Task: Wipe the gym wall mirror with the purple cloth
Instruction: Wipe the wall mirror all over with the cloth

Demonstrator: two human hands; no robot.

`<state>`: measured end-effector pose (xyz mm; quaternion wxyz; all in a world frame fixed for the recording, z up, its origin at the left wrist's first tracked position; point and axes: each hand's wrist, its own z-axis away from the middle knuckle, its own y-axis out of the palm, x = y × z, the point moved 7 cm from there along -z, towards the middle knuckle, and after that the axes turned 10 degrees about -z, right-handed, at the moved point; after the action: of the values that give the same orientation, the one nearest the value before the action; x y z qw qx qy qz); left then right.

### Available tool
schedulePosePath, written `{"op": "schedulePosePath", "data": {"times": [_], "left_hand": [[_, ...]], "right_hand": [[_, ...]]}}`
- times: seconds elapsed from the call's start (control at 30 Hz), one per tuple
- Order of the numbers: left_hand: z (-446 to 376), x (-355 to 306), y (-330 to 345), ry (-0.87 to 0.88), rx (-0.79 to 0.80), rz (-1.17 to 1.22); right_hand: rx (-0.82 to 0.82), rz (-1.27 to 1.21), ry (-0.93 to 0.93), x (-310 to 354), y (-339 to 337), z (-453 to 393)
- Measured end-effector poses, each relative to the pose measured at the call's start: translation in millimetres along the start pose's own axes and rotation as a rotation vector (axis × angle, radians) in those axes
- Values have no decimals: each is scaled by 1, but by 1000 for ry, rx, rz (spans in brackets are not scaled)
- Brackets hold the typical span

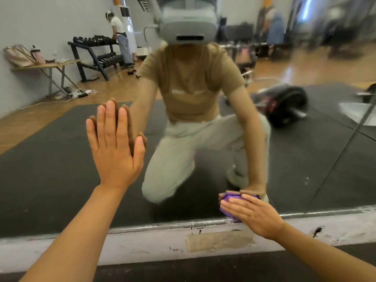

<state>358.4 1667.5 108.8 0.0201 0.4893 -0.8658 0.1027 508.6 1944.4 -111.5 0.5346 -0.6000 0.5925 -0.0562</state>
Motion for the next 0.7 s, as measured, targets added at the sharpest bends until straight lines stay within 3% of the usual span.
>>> {"op": "schedulePosePath", "data": {"times": [0.17, 0.3, 0.37, 0.47, 0.53, 0.7], "left_hand": [[-2, -4, -1, -1, -28, 4], [-2, -3, -2, -3, -37, 8], [-2, -4, -2, -5, -39, 9], [-2, -5, -2, 6, -46, 9], [-2, -4, -1, 3, -43, 5], [-3, -4, -2, 1, -37, 13]], "right_hand": [[-387, -61, 316, -72, -75, -32], [-446, -84, 434, -83, -85, -32], [-345, -31, 384, -64, -60, -16], [15, 60, 112, -14, -5, 20], [221, 35, 40, 5, 20, 37], [258, 35, -14, 6, 25, 39]]}}
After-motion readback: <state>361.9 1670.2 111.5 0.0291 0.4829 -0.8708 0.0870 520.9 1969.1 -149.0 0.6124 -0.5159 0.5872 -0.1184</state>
